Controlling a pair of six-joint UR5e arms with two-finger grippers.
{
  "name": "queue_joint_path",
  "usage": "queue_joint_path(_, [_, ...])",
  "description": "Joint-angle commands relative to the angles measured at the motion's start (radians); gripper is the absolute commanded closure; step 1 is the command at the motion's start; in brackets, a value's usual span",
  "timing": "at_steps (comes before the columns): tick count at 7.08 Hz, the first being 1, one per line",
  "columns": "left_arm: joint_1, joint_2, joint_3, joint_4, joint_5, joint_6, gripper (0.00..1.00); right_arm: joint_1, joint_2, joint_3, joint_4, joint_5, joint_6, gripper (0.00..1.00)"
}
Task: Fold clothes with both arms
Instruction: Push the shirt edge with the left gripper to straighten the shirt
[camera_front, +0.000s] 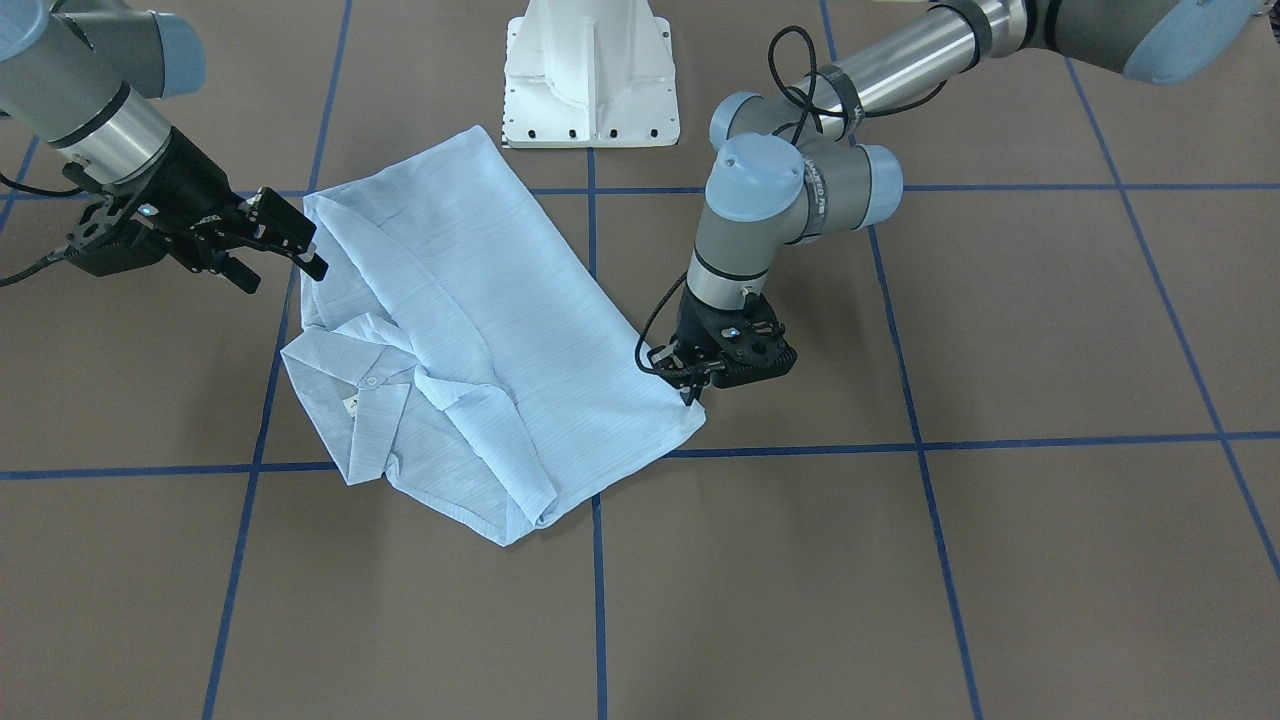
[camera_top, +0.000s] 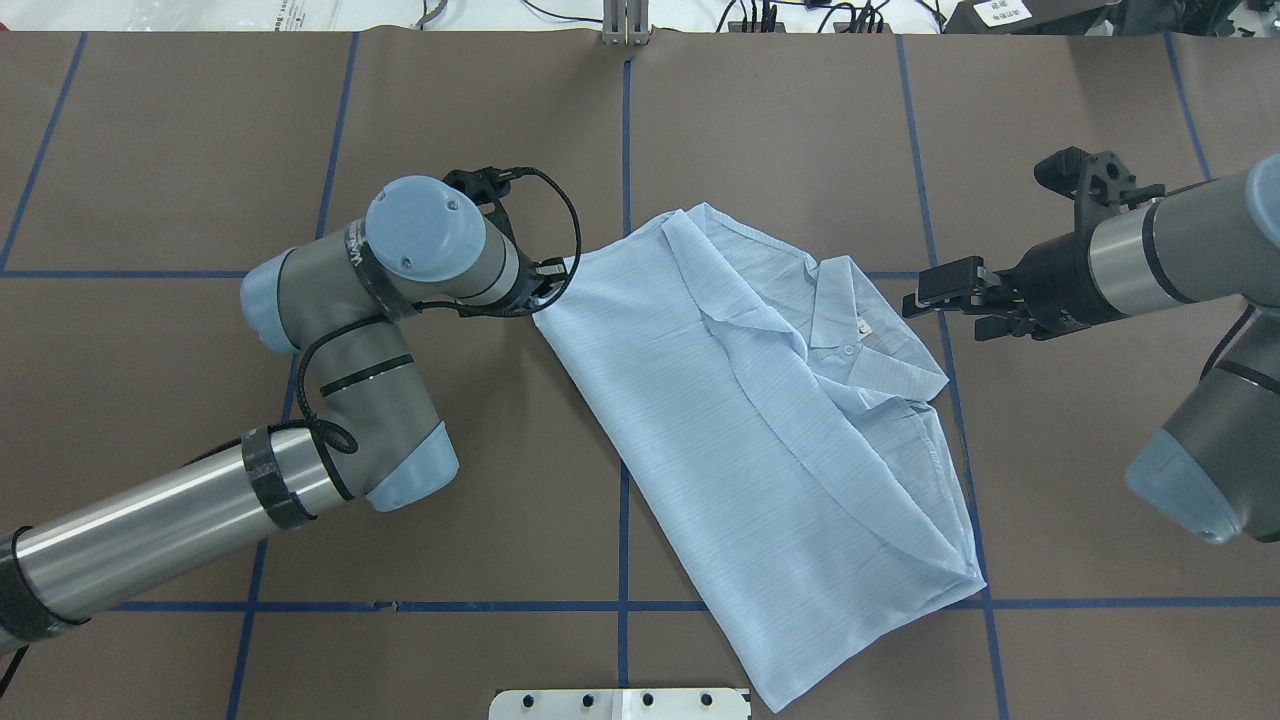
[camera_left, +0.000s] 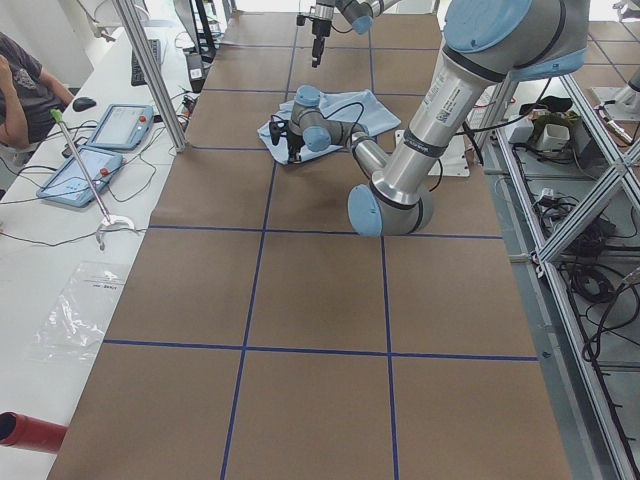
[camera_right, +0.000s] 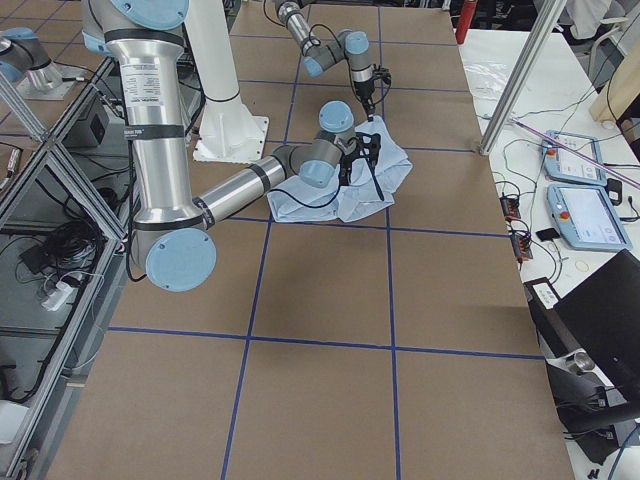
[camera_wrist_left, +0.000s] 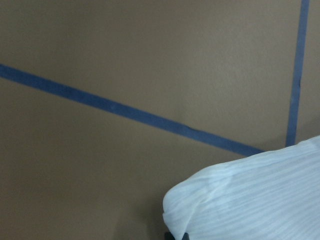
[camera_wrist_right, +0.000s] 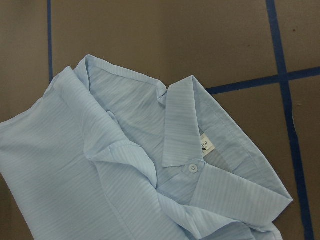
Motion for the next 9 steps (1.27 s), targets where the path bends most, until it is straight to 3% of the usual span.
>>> queue_joint_path(1, [-0.083, -0.151, 0.243, -0.079, 0.000, 0.069, 1.00, -0.001, 0.001, 0.003, 0.001, -0.001, -0.001, 0.00])
queue_joint_path(2, [-0.105, -0.198, 0.368, -0.195, 0.002, 0.077, 1.00, -0.001, 0.000, 0.006, 0.001, 0.001, -0.001, 0.00])
queue_joint_path(6, [-0.113, -0.252, 0.611, -0.571, 0.168, 0.154, 1.00, -0.002, -0.008, 0.007, 0.001, 0.003, -0.001, 0.00])
queue_joint_path(8, [-0.111, -0.263, 0.628, -0.603, 0.172, 0.158, 1.00, -0.005, 0.001, 0.009, 0.001, 0.004, 0.000, 0.00])
queue_joint_path(9, [-0.113, -0.263, 0.628, -0.606, 0.170, 0.165, 0.71, -0.005, 0.001, 0.009, 0.000, 0.003, 0.000, 0.00])
